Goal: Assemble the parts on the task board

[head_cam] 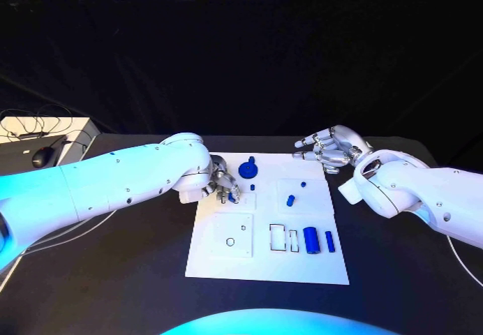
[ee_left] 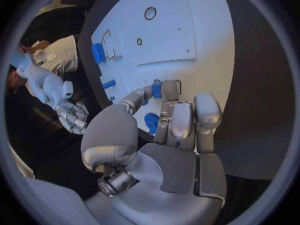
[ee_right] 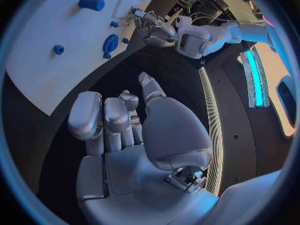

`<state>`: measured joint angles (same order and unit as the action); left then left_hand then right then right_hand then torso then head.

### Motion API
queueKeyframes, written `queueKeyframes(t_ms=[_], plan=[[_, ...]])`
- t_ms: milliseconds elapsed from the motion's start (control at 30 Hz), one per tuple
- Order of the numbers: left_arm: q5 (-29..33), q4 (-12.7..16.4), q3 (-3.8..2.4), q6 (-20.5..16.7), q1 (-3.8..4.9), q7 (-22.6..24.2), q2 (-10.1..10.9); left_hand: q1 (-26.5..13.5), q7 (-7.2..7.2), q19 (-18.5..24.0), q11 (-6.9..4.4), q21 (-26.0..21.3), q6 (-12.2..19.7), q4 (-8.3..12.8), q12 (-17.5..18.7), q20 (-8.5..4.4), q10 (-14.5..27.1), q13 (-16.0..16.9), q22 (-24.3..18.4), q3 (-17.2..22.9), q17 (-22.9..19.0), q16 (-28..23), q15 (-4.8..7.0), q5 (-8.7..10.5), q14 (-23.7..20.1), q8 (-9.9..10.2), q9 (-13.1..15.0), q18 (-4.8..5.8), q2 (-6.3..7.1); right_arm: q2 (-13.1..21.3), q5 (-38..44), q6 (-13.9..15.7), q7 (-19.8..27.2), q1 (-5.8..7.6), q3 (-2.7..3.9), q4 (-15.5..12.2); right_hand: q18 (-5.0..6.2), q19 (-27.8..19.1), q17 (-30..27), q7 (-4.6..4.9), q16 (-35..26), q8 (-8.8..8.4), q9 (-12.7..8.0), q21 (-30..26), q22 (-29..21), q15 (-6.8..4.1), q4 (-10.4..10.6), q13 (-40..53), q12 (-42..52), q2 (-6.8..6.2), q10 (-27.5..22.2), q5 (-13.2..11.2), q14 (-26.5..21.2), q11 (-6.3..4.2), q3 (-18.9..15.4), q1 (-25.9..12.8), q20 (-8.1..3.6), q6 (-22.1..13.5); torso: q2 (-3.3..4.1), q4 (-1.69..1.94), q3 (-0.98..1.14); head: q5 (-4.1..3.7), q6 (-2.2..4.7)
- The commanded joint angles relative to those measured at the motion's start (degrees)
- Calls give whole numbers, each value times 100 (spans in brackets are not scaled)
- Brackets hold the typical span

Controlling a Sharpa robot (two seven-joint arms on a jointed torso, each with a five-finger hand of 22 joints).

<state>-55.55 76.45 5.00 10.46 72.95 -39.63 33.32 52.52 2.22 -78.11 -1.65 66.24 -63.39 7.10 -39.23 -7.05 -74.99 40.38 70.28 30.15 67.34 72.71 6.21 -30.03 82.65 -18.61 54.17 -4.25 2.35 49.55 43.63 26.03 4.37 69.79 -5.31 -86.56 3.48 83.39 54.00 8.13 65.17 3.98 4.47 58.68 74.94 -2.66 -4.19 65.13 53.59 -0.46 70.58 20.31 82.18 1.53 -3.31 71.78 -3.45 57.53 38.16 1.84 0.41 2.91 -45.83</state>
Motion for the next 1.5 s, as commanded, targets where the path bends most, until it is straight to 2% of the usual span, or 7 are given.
queueKeyframes(t_ms=[33,800,1067,1500], plan=[[-100,133,-8,-271,-17,14,49,73,-383,-47,-346,34,-427,608,4,1,-395,-8,8,690,-12,19,28,-21,-5,-18,12,79,-117,8,43,-57,30,-2,3,-9,100,-35,-5,30,-28,11,5,-38,761,-17,-40,-8,-32,-1,-33,18,11,0,-7,-58,-7,0,-1,1,0,-2,1],[-409,526,-11,-910,-159,113,187,80,-387,-49,-346,28,-432,572,1,17,-407,-19,13,687,-18,24,25,6,-4,-26,11,68,-94,9,43,-83,34,-31,3,-9,99,-31,-2,28,-28,12,6,-36,762,-18,-40,-3,-23,7,-23,18,13,-1,-14,-72,-8,8,-1,-1,7,7,10],[-621,579,-11,-1022,-212,129,204,100,-387,-50,-347,15,-425,544,0,25,-403,-23,12,692,-30,24,27,22,-5,-32,12,54,-74,13,43,-85,35,-39,3,-7,99,-31,-2,28,-28,12,6,-36,762,-18,-40,-3,-23,7,-23,18,13,-1,-14,-72,-8,8,4,-2,-2,2,0],[-720,590,-10,-988,-258,124,221,100,-387,-50,-347,15,-425,544,0,25,-403,-23,12,692,-30,24,27,22,-5,-32,12,54,-74,16,43,-91,34,-47,3,-5,99,-31,-2,28,-28,12,6,-36,762,-18,-40,-3,-23,7,-23,18,13,-1,-14,-72,-8,8,0,-1,0,4,-19]])
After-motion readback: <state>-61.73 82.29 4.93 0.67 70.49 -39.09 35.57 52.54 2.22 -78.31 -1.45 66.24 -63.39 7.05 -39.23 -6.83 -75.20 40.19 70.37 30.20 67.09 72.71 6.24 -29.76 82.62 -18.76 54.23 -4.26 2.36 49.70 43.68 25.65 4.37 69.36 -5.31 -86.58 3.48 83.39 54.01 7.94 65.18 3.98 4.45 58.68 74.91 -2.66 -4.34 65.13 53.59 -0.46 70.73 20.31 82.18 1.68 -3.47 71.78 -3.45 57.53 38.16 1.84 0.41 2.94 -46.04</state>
